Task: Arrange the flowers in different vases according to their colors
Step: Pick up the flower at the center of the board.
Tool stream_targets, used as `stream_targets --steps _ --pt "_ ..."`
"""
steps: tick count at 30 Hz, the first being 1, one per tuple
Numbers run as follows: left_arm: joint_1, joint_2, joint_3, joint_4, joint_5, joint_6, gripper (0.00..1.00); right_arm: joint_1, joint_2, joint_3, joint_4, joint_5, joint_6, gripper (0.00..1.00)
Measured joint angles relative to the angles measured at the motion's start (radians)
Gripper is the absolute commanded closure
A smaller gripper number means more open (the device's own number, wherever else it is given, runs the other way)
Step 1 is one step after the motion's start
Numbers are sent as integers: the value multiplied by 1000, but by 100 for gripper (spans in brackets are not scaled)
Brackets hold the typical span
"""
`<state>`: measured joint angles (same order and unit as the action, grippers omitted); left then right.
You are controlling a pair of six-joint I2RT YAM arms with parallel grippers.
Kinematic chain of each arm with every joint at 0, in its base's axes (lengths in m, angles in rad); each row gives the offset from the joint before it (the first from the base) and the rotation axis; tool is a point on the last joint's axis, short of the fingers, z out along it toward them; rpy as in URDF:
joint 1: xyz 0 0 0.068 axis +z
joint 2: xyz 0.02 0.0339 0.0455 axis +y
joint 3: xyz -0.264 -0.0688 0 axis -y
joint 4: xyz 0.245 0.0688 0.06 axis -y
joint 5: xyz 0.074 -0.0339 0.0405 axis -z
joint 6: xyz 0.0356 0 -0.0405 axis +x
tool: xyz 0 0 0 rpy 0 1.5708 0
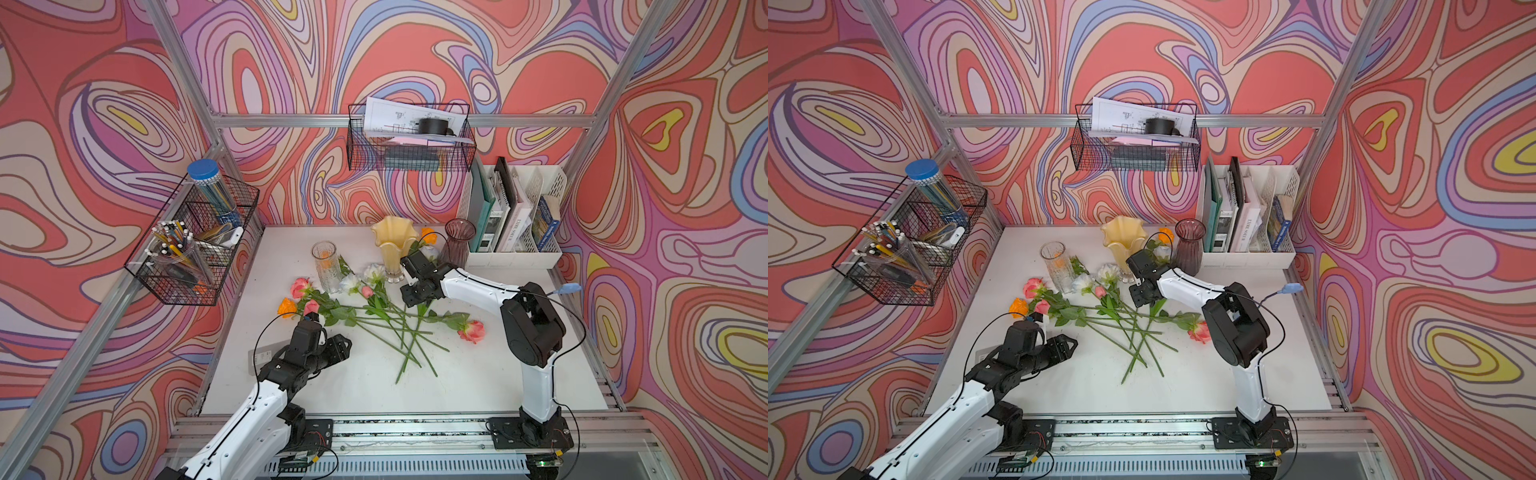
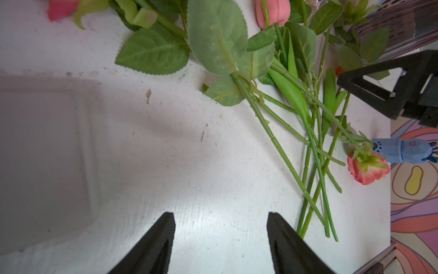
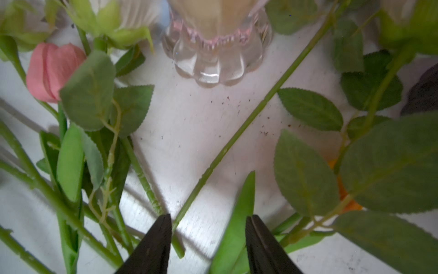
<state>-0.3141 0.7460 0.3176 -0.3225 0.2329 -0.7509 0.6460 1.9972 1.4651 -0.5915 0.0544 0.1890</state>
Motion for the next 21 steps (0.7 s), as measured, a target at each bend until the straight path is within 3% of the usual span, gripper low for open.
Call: stream_targets --steps 9,21 --pt "1 16 0 0 0 0 32 5 17 72 -33 27 92 49" --pt "1 8 0 0 -1 0 32 5 133 140 -65 59 243 58"
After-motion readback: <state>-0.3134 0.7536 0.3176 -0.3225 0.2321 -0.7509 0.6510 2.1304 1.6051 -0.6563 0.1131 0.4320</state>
